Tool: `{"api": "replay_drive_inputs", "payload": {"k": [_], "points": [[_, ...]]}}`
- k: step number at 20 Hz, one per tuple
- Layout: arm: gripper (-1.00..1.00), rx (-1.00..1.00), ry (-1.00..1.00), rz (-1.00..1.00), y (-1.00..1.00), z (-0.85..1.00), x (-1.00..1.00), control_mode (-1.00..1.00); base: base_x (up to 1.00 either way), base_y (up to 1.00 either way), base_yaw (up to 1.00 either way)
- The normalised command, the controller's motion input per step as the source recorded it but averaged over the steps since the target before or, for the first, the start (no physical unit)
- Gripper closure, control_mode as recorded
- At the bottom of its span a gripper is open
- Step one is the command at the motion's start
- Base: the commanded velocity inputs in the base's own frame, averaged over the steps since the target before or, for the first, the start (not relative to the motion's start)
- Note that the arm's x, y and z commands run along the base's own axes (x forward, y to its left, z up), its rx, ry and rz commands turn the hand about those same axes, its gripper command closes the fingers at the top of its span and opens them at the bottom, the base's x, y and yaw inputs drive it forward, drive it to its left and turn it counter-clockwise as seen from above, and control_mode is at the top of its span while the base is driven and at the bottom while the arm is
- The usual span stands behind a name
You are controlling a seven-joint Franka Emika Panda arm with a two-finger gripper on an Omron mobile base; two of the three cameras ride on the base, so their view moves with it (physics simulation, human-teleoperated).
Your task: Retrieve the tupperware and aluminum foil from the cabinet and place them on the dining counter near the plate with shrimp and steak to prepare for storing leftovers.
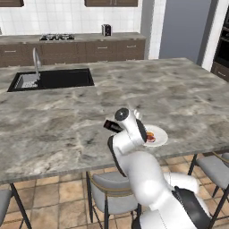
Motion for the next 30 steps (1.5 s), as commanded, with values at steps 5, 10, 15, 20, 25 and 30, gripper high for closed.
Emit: {"api": "replay_drive_inputs", "payload": {"k": [5,10,15,20,25,30], "points": [[-1.00,0.00,0.06,-0.20,0.01,0.35,-0.13,-1.00,0.00,0.00,0.00],[-1.00,-0.04,0.03,-0.17,0.15,0.91,-0.51,-1.00,0.00,0.00,0.00],[-1.00,-0.01,0.03,-0.19,0.00,0.80,-0.37,-1.00,0.00,0.00,0.00],[-1.00,0.00,0.04,0.02,0.00,0.20,-0.71,-1.00,0.00,0.00,0.00],[-1.00,0.01,-0.11,0.07,0.00,0.57,-0.05,-1.00,0.00,0.00,0.00],[-1.00,0.00,-0.07,0.05,0.00,0.22,-0.03,1.00,-0.23,-0.29,0.01]]}}
